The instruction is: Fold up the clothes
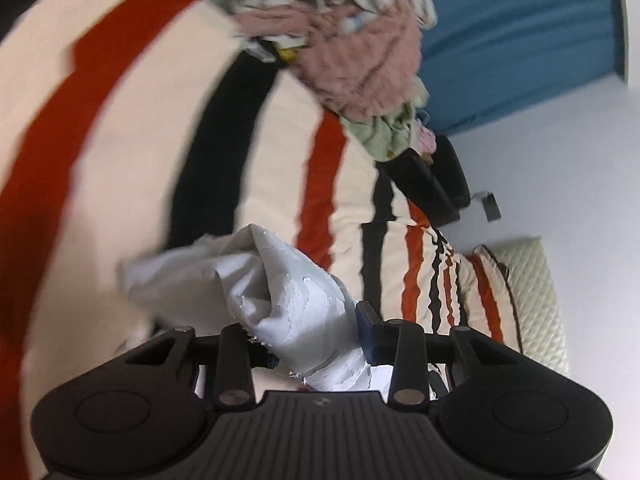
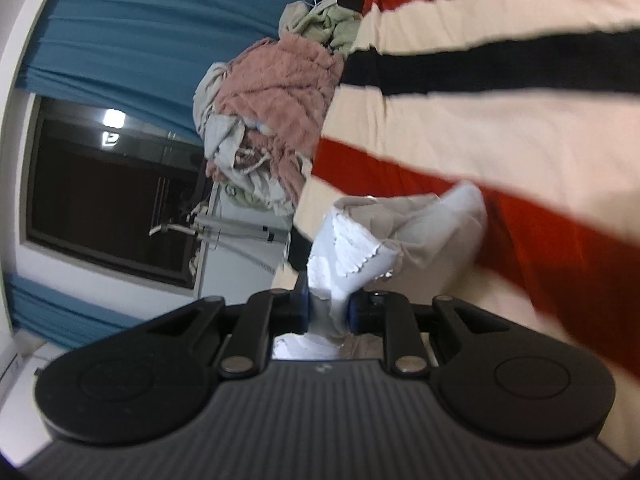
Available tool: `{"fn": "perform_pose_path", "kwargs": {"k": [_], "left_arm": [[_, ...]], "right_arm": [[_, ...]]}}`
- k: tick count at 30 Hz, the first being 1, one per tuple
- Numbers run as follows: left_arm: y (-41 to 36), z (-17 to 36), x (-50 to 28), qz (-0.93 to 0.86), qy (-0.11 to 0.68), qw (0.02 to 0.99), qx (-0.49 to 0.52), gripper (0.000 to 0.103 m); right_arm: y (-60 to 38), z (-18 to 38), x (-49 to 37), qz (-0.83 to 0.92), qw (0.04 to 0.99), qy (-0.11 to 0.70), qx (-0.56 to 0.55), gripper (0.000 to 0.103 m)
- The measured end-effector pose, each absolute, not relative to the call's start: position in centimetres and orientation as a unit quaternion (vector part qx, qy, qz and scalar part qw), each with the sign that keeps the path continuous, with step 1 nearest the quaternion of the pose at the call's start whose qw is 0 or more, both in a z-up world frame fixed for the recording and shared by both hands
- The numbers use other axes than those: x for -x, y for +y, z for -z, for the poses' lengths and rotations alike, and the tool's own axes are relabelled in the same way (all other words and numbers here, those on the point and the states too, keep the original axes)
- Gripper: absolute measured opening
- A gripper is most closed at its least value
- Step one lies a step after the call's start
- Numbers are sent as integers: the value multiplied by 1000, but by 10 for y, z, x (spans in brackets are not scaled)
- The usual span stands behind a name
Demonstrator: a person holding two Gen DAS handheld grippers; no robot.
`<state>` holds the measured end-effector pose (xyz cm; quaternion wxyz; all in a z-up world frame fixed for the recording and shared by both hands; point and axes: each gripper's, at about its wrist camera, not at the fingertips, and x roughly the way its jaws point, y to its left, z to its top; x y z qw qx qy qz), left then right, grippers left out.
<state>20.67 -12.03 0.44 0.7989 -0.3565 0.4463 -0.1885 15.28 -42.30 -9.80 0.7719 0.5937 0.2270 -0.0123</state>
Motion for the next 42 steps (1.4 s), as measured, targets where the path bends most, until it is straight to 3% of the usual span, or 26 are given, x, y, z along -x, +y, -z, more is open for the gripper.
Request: {"fn": "perform_pose_path", "kwargs": {"k": [5,10,16,22,28,31,35,42], "left_arm": [[-199,-27,-320,228,442,800,336,37],[-270,-52,-411,288,394,806,336,37],[-356,0,-473,327,357,835,263,40],[-367,102,-456,312,413,822,237,38],[-358,128,-431,319,423,835,146,51],[-353,129,-411,312,424,844,102,51],[-333,88,-367,311,420,850,57,51],[-295,-19,-277,323,347,881,2,68]], "right_arm": [[-487,70,-238,39,794,212,-568,21],[-535,34,-300,32,858,136,-494,21],[-568,92,-330,70,880,114,-456,21],[-575,193,-326,108,855,206,-464,21],[-554,234,-298,108,842,250,-466,24],[-547,235,-287,126,822,277,-482,25],[-529,201,-263,154,820,312,-455,25],[-490,98,-205,129,872,294,-369,25]]}}
